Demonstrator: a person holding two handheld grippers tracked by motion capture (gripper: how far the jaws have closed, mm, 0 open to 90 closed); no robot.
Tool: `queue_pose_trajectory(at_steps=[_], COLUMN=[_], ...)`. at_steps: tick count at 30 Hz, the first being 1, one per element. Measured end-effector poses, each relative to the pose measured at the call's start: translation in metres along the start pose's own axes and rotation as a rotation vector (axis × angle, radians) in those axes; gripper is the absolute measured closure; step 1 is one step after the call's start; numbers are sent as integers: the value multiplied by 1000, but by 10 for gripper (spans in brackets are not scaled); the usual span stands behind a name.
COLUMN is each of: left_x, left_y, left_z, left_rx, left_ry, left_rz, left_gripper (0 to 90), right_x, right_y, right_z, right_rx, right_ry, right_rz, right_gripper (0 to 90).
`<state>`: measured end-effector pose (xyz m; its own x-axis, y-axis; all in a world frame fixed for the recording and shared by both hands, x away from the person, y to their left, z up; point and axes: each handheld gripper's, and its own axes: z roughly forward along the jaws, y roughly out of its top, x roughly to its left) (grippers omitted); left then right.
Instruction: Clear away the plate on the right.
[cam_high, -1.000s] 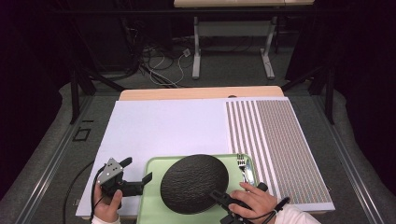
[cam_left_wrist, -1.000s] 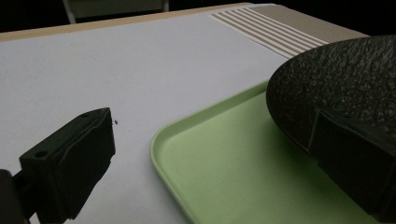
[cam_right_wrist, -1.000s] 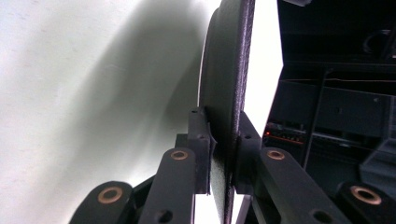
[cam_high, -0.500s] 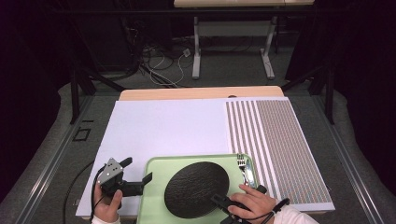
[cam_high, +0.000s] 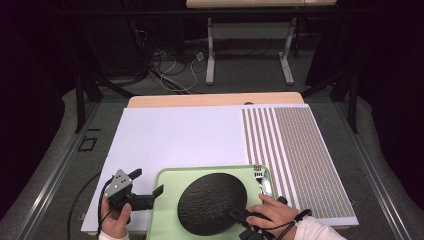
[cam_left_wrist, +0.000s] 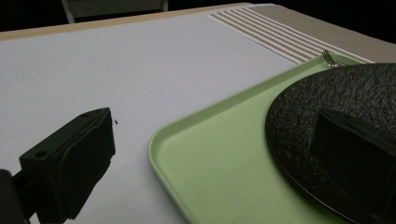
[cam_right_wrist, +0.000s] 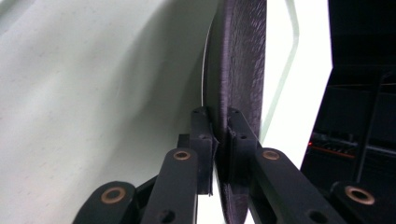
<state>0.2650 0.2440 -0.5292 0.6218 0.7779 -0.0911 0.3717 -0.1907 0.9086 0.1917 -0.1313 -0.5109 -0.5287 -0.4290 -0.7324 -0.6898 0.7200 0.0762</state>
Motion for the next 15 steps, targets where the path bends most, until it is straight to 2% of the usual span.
queue_pose_trajectory(at_steps=[7,15], left_x=[0,0], left_y=[0,0], left_z=[0,0], left_rx=[0,1], left_ry=[-1,2], left_rz=[-1,0], left_gripper=[7,6], right_x=[1,4], right_y=[-5,-4], right_z=[0,1], right_rx=[8,8], right_ry=[17,41], right_rz=[23,22], right_gripper=[820,808])
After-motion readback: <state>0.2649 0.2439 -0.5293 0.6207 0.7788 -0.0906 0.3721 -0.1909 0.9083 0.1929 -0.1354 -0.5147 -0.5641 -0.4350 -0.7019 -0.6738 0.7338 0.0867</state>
